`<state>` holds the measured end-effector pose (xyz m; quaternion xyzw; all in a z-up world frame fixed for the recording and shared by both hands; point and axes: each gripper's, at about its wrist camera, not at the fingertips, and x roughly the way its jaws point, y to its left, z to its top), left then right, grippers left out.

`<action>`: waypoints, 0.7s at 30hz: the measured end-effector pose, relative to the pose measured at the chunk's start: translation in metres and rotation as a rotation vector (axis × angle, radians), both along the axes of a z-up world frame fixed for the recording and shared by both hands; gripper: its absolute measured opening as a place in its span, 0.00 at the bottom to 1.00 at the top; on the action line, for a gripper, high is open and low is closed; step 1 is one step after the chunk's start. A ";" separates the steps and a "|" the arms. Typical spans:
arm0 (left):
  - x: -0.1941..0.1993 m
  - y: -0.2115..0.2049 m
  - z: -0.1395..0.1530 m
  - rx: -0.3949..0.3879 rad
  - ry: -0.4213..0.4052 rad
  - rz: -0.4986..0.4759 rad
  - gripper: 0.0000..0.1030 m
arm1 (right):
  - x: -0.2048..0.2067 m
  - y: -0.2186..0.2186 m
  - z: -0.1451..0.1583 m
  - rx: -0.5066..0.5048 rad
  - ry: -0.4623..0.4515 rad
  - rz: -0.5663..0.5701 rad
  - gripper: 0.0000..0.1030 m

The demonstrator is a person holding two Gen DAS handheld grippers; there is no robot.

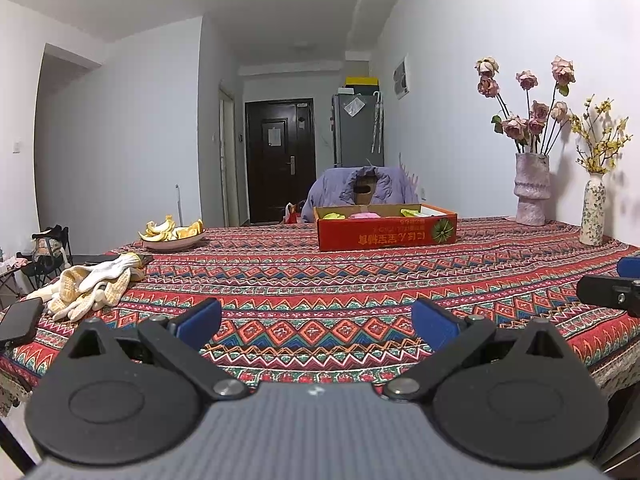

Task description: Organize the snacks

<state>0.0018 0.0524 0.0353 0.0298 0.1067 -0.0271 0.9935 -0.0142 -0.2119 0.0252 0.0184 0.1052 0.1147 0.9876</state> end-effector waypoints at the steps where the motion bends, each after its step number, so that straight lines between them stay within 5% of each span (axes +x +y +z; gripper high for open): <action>1: 0.000 0.000 0.000 0.000 -0.001 -0.001 1.00 | 0.000 0.000 0.000 -0.001 0.000 0.001 1.00; 21: -0.001 -0.001 0.001 -0.003 -0.014 -0.009 1.00 | -0.002 -0.002 0.002 0.001 -0.012 -0.020 1.00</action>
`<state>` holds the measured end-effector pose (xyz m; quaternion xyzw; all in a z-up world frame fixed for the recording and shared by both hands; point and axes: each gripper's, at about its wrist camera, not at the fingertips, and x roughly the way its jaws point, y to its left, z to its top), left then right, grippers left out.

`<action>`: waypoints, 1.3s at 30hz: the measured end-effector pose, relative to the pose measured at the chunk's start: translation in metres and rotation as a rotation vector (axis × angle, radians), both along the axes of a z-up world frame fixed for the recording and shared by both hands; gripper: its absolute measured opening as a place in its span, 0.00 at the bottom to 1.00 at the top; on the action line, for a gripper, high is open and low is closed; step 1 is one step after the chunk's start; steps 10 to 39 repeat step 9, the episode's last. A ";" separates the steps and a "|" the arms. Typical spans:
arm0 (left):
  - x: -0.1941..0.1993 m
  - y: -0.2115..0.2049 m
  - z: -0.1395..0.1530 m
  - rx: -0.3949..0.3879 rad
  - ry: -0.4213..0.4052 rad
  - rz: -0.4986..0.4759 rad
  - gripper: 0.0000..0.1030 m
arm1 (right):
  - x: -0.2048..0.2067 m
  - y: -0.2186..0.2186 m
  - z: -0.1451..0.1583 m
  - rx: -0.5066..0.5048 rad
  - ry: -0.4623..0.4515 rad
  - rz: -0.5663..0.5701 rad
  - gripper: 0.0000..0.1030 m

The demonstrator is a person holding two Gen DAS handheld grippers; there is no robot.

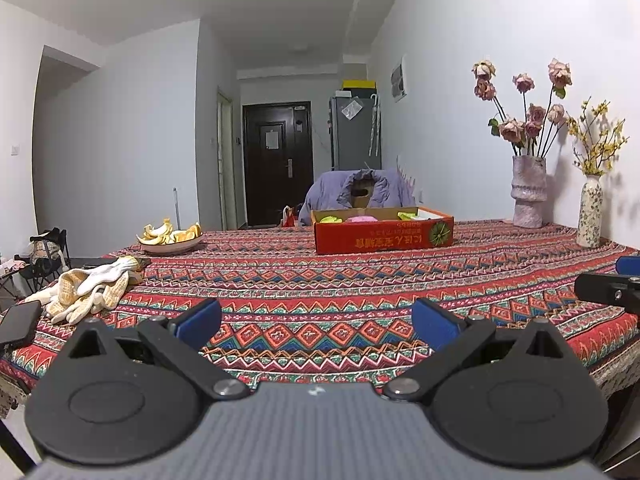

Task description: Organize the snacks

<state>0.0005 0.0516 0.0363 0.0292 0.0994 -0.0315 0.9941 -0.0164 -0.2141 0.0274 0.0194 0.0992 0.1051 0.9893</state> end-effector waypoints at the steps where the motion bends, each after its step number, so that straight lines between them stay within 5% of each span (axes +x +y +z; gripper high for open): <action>1: -0.001 0.000 0.000 -0.001 -0.004 0.000 1.00 | 0.000 0.000 0.000 0.000 -0.001 -0.001 1.00; 9: 0.015 0.002 -0.005 -0.036 0.016 -0.012 1.00 | 0.028 -0.011 -0.007 -0.024 -0.007 -0.042 1.00; 39: 0.015 0.002 -0.005 -0.036 0.016 -0.012 1.00 | 0.028 -0.011 -0.007 -0.024 -0.007 -0.042 1.00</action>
